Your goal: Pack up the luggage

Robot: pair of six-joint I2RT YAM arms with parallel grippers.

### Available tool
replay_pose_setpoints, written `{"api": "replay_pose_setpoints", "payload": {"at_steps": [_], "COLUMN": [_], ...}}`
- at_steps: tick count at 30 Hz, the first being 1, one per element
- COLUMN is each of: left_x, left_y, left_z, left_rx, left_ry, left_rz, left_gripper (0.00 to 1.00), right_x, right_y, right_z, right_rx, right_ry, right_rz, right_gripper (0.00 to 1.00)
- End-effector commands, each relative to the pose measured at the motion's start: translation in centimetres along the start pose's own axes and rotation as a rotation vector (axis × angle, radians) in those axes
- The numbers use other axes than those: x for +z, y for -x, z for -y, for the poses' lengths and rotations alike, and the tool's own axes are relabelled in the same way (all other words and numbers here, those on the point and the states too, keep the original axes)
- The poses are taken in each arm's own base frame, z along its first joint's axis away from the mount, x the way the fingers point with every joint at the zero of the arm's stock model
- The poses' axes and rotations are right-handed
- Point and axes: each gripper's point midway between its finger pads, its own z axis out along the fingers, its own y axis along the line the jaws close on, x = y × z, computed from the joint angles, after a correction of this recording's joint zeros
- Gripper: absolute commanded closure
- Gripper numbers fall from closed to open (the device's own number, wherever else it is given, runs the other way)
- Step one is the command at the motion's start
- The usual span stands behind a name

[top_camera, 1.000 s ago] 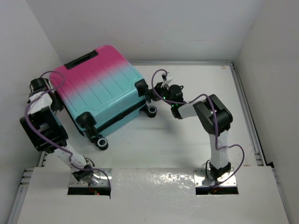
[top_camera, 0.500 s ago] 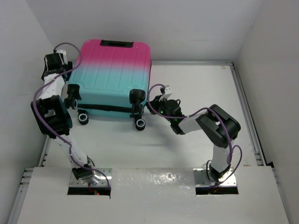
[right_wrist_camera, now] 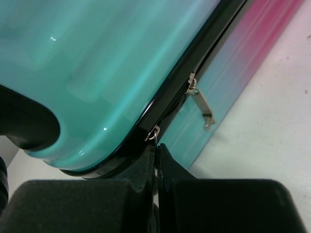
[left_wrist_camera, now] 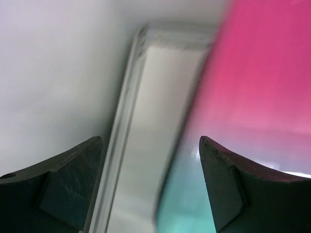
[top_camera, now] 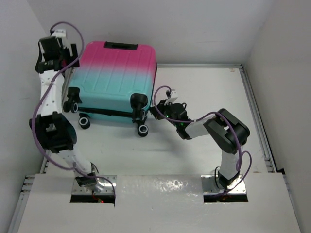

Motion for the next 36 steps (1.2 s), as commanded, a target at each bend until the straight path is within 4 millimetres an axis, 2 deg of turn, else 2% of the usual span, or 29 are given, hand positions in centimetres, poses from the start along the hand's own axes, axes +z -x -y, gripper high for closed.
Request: {"api": "replay_pose_setpoints", "payload": {"at_steps": [1,2,4,5,6,8,9,10,11,12,15,17,18,21,23,28,31,33,36], "left_x": [-8.5,-10.4,-11.9,-12.6,-13.0,-13.8,-13.1,-14.0,-14.1,-13.8,-12.8,-12.2,-12.1,-11.7,-11.6,-11.2,-11.1,-11.1,-11.0], "left_y": [8.8,10.6,9.7,8.8,6.7,4.2,1.3,0.5,-0.7,-3.0,-6.9,-7.7,-9.0,-10.9,-11.5,-13.2,-13.9,-14.0,-14.0], "left_z": [4.0,5.9,9.0,12.5,14.3,17.2,18.0,18.4,18.6,18.6,18.1,17.2,17.1,16.8,16.7,16.6,16.4,16.4,16.5], "left_rx": [0.020,0.053,0.136,0.198,0.246,0.330,0.348,0.375,0.396,0.445,0.531,0.565,0.576,0.594,0.598,0.607,0.611,0.611,0.613], "left_ry": [-0.131,-0.189,-0.266,-0.325,-0.360,-0.428,-0.454,-0.478,-0.485,-0.488,-0.457,-0.412,-0.412,-0.406,-0.404,-0.399,-0.398,-0.400,-0.398], "left_rz": [0.222,0.264,0.224,0.198,0.130,0.077,0.011,0.014,0.002,-0.029,-0.086,-0.094,-0.119,-0.157,-0.163,-0.193,-0.212,-0.213,-0.213], "left_gripper": [0.22,0.22,0.22,0.22,0.22,0.22,0.23,0.23,0.23,0.23,0.23,0.23,0.23,0.24,0.24,0.24,0.24,0.24,0.24], "right_x": [0.1,0.2,0.5,0.5,0.6,0.6,0.7,0.8,0.9,1.0,0.9,0.7,0.8,1.1,1.3,0.7,0.4,0.9,2.7], "right_y": [-1.8,-2.0,-2.1,-2.2,-2.2,-2.4,-2.3,-2.2,-2.0,-2.2,-1.3,-0.8,-0.2,0.5,0.8,2.1,3.8,5.0,5.0], "right_z": [-3.8,-4.1,-4.2,-4.0,-3.8,-3.3,-2.9,-2.7,-2.2,-1.6,1.1,2.2,2.7,3.8,4.2,7.3,8.7,8.7,7.4], "right_rx": [0.009,0.005,0.015,0.030,0.033,0.034,0.032,0.029,0.017,0.012,0.038,0.047,0.037,-0.023,-0.030,-0.036,-0.044,-0.052,-0.056], "right_ry": [0.119,0.130,0.137,0.126,0.119,0.094,0.076,0.062,0.041,0.016,-0.061,-0.098,-0.116,-0.152,-0.167,-0.277,-0.334,-0.326,-0.252], "right_rz": [-0.115,-0.126,-0.126,-0.124,-0.121,-0.122,-0.113,-0.116,-0.109,-0.122,-0.100,-0.090,-0.085,-0.091,-0.097,-0.063,-0.017,0.010,-0.015], "right_gripper": [1.00,1.00,1.00,1.00,1.00,1.00,1.00,1.00,1.00,1.00,1.00,1.00,1.00,1.00,1.00,1.00,1.00,1.00,1.00]}}
